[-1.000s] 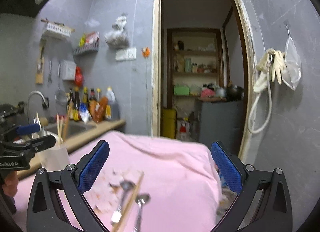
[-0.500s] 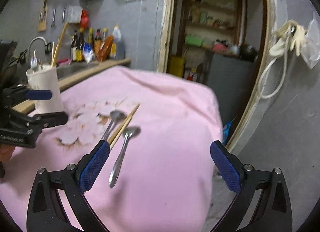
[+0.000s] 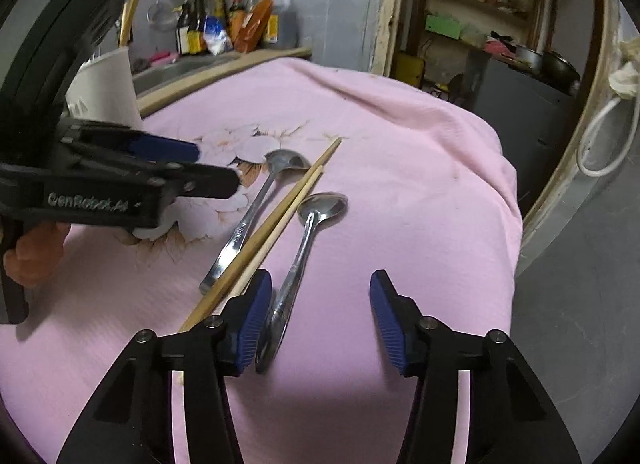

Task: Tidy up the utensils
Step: 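Grasp a metal spoon with the right tool while the left tool grasps another spoon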

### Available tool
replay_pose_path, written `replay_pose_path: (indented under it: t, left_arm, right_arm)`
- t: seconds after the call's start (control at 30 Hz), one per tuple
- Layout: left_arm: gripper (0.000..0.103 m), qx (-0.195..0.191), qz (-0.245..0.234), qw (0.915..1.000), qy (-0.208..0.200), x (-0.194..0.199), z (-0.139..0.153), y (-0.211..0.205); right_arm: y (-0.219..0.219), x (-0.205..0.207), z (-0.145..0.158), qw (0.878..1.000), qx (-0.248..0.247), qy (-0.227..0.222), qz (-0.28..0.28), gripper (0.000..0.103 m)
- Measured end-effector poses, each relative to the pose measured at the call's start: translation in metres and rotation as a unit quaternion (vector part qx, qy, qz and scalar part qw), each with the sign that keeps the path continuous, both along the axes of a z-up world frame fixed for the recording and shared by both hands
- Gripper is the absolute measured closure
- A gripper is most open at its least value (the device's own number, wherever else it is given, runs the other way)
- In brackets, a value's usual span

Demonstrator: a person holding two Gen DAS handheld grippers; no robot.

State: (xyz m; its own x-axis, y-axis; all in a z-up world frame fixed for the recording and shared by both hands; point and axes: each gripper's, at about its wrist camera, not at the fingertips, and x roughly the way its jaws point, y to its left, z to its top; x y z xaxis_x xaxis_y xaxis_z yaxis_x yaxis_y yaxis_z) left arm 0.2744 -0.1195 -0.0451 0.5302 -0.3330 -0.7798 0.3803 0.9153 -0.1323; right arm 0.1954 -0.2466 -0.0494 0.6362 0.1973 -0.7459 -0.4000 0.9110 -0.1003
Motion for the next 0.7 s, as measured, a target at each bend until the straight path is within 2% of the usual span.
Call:
replay_pose_path:
  t: [0.03, 0.13, 0.37, 0.43, 0.5, 0.6, 0.7]
  left_arm:
    - [0.063, -0.004, -0.002, 1.0000, 0.005, 0.002, 0.000, 0.000]
    - [0.071, -0.008, -0.002, 0.9997, 0.022, 0.014, -0.008, -0.002]
    - [0.081, -0.033, -0.003, 0.9982, 0.049, 0.027, -0.011, -0.005]
    - [0.088, -0.039, -0.003, 0.9975, 0.058, 0.030, -0.013, -0.007]
    - [0.095, -0.052, -0.004, 0.9962, 0.069, 0.030, -0.013, -0.006]
    - [0.097, -0.052, 0.000, 0.9960, 0.073, 0.028, -0.011, -0.002]
    - [0.098, -0.061, 0.000, 0.9944, 0.086, 0.023, -0.011, 0.008]
  right_arm:
    - [0.001, 0.002, -0.001, 1.000, -0.005, 0.001, 0.000, 0.054]
    - [0.002, 0.011, -0.004, 1.000, -0.010, 0.009, -0.001, 0.055]
    - [0.001, 0.025, -0.005, 1.000, -0.008, 0.013, -0.012, 0.069]
    - [-0.001, 0.028, -0.005, 1.000, -0.001, 0.015, -0.016, 0.072]
    - [-0.002, 0.030, -0.005, 1.000, 0.002, 0.016, -0.019, 0.082]
    - [-0.002, 0.029, -0.004, 1.000, 0.006, 0.014, -0.020, 0.094]
    - [-0.004, 0.030, -0.003, 1.000, 0.010, 0.014, -0.020, 0.095]
